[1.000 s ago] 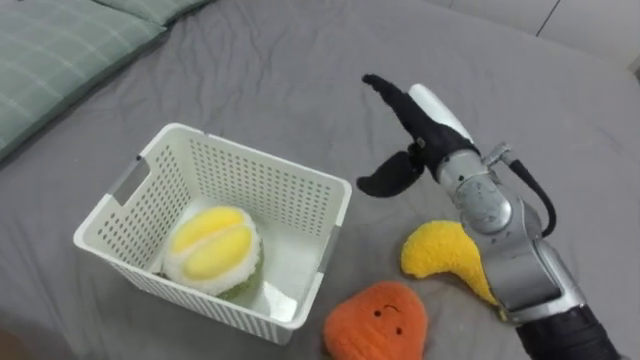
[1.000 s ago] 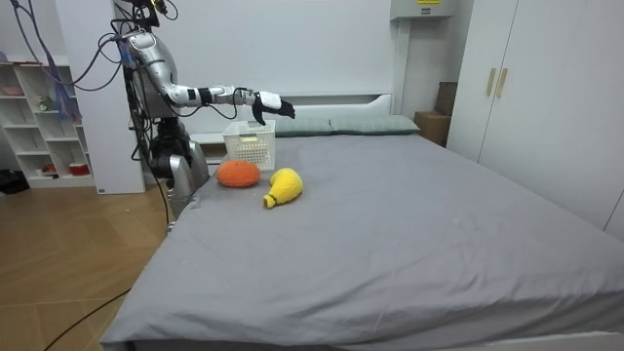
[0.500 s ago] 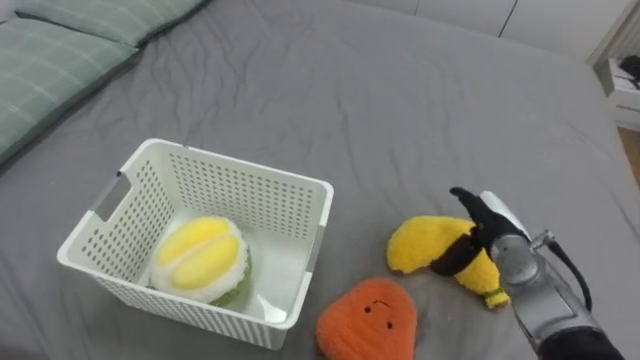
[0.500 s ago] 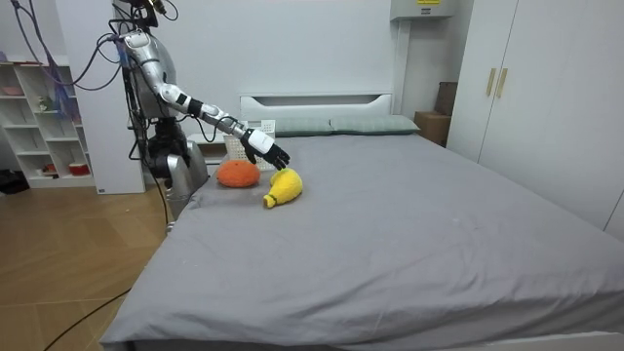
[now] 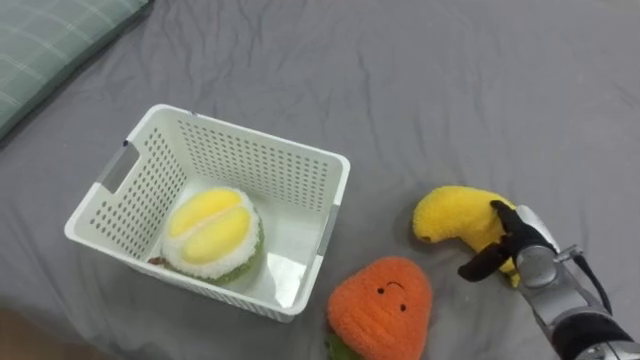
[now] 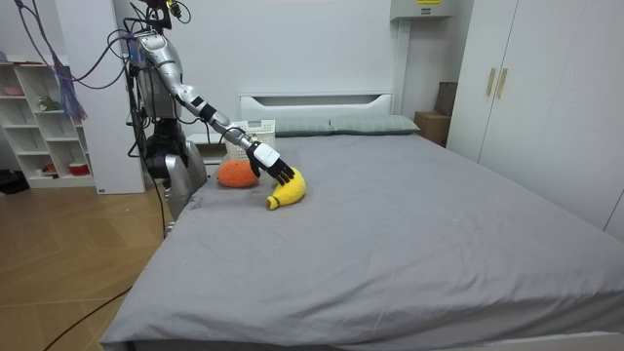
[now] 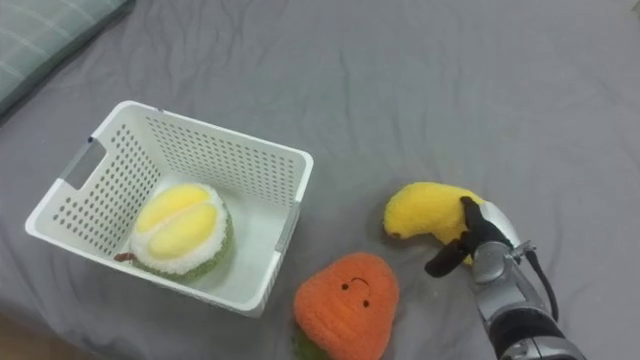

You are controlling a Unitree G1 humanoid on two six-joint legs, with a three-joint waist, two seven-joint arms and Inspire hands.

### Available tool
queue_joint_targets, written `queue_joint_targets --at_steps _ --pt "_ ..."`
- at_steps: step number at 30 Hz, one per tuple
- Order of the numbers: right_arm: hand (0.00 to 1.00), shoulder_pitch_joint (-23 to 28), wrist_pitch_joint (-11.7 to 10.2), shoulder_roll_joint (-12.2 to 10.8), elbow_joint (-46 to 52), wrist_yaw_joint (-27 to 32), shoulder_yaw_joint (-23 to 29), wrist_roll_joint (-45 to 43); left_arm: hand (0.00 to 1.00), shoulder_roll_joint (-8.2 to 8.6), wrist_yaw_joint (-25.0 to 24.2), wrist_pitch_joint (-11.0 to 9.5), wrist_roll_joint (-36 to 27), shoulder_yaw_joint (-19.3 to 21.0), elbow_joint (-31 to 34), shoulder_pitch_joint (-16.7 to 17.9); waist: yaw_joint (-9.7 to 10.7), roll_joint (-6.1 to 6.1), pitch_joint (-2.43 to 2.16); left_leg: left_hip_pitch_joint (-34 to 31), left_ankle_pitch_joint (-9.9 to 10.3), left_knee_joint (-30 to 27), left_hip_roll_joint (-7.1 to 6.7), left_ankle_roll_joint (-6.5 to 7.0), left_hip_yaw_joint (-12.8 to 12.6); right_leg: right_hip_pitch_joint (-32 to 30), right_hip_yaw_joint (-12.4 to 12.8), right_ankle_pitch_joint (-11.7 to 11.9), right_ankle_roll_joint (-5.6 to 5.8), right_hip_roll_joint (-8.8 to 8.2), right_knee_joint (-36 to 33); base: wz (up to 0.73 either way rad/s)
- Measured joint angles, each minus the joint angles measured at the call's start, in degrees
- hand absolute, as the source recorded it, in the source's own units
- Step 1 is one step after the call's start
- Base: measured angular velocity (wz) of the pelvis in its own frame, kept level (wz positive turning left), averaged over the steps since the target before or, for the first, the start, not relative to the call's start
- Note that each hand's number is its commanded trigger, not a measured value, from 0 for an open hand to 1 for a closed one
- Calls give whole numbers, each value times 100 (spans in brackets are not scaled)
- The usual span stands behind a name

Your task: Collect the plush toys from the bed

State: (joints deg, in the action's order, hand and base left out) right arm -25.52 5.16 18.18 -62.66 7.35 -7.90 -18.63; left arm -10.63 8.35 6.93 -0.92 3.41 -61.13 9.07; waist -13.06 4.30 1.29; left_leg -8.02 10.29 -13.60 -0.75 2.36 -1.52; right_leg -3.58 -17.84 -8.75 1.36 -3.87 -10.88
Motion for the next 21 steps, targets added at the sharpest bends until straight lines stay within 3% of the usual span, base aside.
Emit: queue_joint_targets --at_steps 8,21 --pt "0 -30 -37 74 -5 377 -225 -296 0 3 -4 -102 -67 -195 -76 -28 -42 25 13 -152 -1 0 -2 0 5 -144 -41 -1 3 -7 12 0" --pt "0 -53 -84 83 -104 1114 -272 -438 0 -93 -59 -97 -198 -682 -228 -22 -35 25 13 -188 -3 0 -4 -3 56 -147 -115 -1 3 0 19 2"
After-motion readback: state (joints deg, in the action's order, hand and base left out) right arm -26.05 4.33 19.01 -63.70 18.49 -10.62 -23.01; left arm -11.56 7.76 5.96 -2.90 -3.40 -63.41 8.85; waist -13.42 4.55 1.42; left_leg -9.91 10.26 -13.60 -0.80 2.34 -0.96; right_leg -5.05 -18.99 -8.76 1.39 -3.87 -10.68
